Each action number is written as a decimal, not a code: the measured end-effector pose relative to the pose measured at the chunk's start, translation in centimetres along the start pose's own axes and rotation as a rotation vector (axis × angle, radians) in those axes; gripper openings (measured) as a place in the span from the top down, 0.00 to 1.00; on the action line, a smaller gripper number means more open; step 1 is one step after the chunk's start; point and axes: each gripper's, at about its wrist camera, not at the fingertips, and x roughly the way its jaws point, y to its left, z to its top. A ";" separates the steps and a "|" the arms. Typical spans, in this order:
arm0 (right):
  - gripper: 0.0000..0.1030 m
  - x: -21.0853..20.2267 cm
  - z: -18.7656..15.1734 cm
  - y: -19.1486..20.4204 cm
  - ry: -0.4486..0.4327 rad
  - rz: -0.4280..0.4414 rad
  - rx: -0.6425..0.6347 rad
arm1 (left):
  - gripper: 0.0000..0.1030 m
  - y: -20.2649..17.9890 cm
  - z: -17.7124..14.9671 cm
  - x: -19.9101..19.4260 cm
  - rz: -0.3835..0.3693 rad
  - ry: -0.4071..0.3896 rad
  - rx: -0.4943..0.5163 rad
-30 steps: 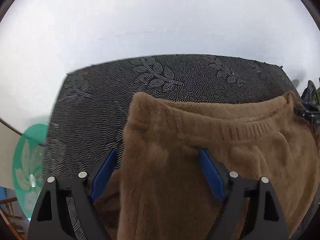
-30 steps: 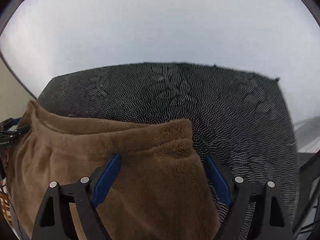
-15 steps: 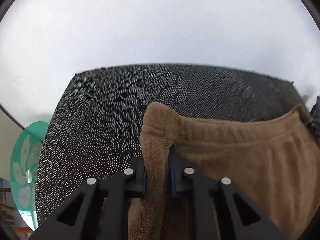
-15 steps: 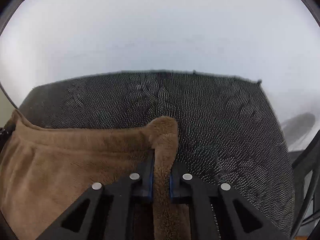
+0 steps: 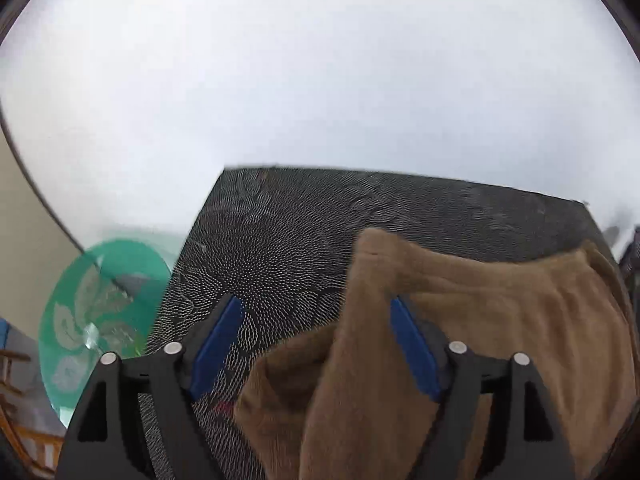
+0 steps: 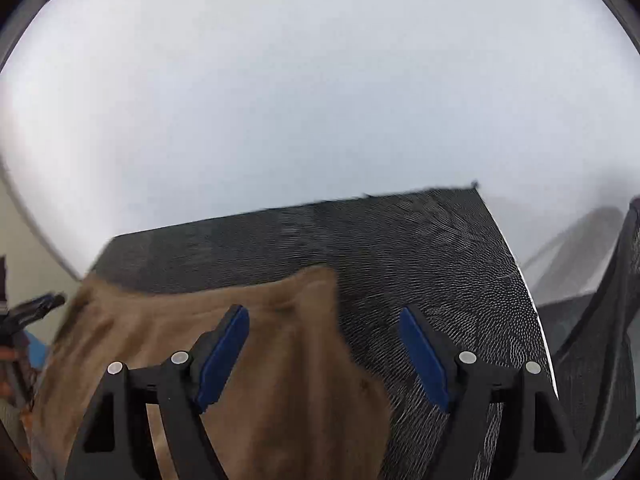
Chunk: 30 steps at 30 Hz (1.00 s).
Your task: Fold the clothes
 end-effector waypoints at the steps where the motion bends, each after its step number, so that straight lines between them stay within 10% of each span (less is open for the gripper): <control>1: 0.23 -0.7 -0.4 1.0 0.002 0.028 -0.031 | 0.18 -1.2 -0.7 -0.7 -0.017 -0.006 0.040; 9: 0.23 1.4 -7.2 5.6 0.224 0.021 -0.192 | 0.18 -6.9 -6.4 0.8 -0.008 0.106 0.210; 23: 0.19 1.3 -8.5 4.5 0.164 0.015 -0.208 | 0.09 -5.4 -7.6 0.5 -0.042 0.111 0.093; 30: 0.18 -6.1 -10.6 7.1 0.050 0.055 -0.164 | 0.05 -8.8 -11.9 -5.9 -0.117 0.043 0.166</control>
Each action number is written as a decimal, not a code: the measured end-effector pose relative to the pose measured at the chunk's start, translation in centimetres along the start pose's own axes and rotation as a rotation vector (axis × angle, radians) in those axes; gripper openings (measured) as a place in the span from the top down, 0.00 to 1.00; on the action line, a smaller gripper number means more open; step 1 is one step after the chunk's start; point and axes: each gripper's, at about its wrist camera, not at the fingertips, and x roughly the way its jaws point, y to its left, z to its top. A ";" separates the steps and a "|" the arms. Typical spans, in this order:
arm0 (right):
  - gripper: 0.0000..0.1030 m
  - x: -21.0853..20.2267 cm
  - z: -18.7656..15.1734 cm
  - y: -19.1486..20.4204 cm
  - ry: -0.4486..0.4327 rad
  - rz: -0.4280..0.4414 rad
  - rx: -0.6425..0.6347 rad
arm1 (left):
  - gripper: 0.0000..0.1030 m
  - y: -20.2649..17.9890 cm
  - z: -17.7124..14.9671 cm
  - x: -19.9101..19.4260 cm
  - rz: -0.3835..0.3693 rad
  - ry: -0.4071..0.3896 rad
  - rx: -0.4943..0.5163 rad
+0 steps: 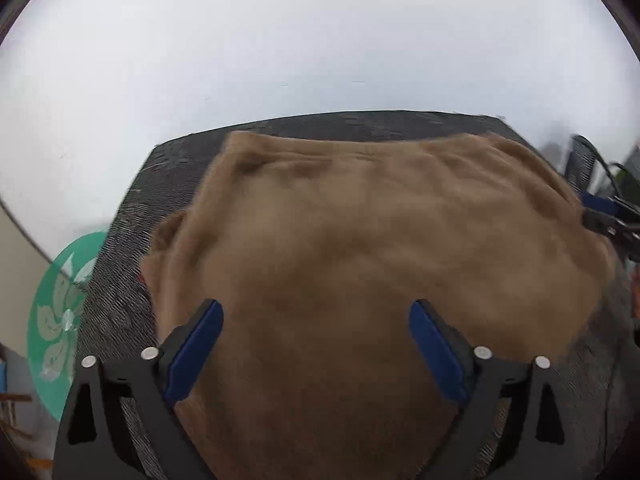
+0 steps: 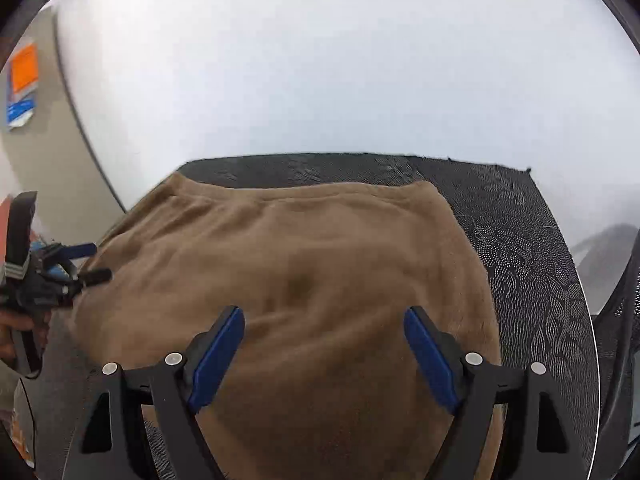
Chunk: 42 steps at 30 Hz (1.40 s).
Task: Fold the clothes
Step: 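Press the folded blanket flat with both open grippers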
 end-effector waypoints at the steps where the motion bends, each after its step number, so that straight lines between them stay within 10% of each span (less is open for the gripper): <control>1: 0.19 0.0 -0.7 0.2 0.019 -0.011 -0.005 | 0.05 -0.5 -0.6 0.1 0.008 0.005 0.014; 32: 0.13 -0.2 -5.8 -0.6 0.055 -0.108 0.020 | 0.01 -0.2 -5.4 -0.4 -0.041 0.015 -0.134; 42: 0.07 0.7 -5.7 -0.3 0.080 -0.111 0.008 | 0.01 -2.3 -5.5 0.5 0.058 0.034 -0.065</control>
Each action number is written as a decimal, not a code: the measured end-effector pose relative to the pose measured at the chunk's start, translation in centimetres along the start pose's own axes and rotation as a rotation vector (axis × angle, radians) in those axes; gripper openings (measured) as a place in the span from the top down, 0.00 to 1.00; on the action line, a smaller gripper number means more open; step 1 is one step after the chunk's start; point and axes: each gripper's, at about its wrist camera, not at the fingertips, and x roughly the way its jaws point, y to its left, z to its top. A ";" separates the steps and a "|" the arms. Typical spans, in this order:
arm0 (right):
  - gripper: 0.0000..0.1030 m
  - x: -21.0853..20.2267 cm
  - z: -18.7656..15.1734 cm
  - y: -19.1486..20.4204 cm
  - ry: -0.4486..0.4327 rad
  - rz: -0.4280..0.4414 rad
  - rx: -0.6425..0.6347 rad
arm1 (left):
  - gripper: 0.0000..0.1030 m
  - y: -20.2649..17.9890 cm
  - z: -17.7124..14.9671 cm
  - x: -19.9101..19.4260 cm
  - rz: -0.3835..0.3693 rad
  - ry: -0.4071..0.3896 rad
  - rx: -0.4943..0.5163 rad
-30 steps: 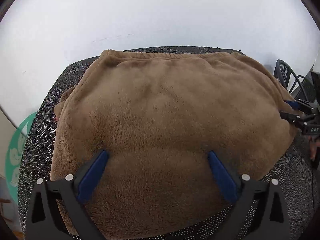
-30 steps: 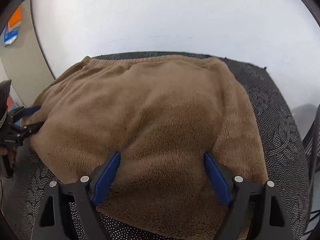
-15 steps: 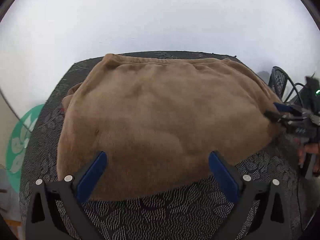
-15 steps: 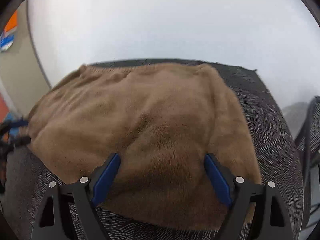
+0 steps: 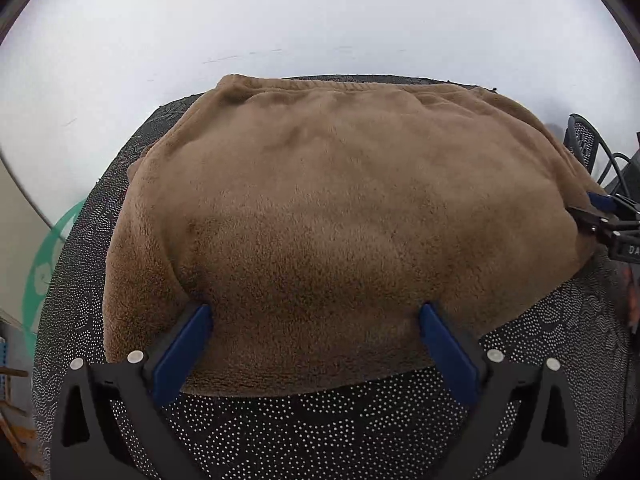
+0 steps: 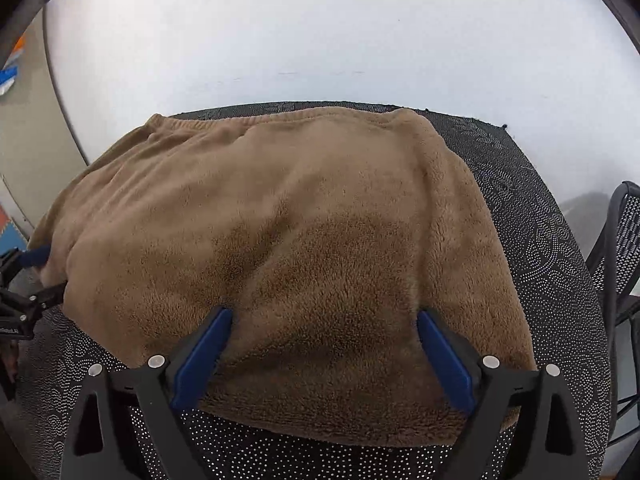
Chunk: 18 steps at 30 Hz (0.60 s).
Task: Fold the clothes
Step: 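Press the folded blanket flat with both open grippers, then smooth the blanket's side with the open left gripper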
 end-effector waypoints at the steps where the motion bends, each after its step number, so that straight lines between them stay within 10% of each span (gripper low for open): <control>1: 0.07 -0.2 -0.1 0.0 0.000 -0.002 -0.001 | 0.01 -0.2 0.0 0.0 0.009 -0.002 0.000; 11: 0.07 0.0 -0.4 0.1 -0.002 0.000 0.000 | 0.00 1.7 0.0 -1.7 -0.069 -0.045 -0.046; 18: 0.07 -0.2 -0.3 0.2 -0.001 -0.001 0.000 | 0.00 8.7 0.7 -2.7 -0.223 -0.106 -0.334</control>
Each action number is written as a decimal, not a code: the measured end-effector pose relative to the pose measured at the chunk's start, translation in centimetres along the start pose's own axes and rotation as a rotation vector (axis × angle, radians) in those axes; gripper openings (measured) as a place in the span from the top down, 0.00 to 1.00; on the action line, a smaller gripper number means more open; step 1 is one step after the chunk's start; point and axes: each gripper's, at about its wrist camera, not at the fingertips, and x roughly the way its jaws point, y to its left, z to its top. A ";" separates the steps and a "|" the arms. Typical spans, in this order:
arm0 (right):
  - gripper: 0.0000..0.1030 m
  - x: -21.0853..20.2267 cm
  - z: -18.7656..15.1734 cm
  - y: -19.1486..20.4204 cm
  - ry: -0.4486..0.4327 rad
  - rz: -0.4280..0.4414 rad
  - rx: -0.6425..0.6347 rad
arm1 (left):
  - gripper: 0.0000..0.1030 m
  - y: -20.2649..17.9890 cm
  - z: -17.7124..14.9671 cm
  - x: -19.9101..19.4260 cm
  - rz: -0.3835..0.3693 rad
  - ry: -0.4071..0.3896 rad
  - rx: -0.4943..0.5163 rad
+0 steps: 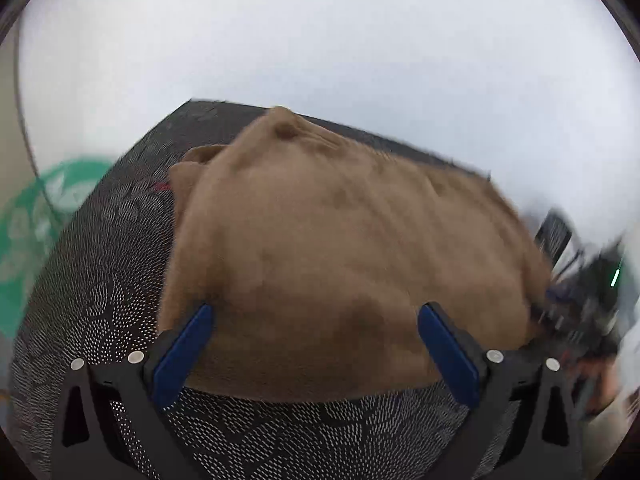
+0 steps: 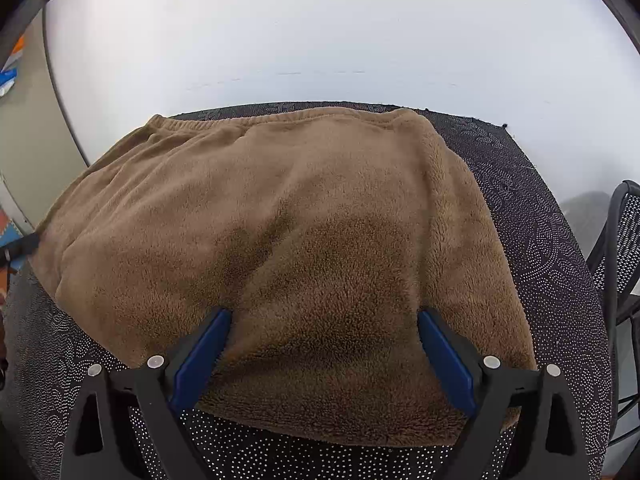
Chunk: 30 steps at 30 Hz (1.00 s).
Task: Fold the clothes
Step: 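Smooth the blanket's side with the open left gripper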
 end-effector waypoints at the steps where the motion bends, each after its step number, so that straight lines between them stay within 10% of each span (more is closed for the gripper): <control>1: 0.07 0.0 0.0 0.0 0.000 0.000 0.000 | 0.00 0.4 0.0 0.2 0.004 0.004 -0.010; 6: 0.07 0.0 0.0 0.1 0.001 -0.004 -0.002 | 0.01 -1.3 -1.3 2.7 0.232 0.073 0.198; 17: 0.07 0.0 0.1 0.2 0.000 -0.007 -0.004 | 0.00 2.0 -0.3 1.4 0.133 0.061 -0.027; 23: 0.06 -1.0 2.2 -1.1 -0.001 0.073 0.144 | 0.00 -1.8 0.6 -1.2 0.166 -0.034 0.119; 30: 0.00 1.8 3.0 -2.5 0.018 -0.013 0.159 | 0.00 -3.1 -0.4 2.4 0.225 0.058 0.160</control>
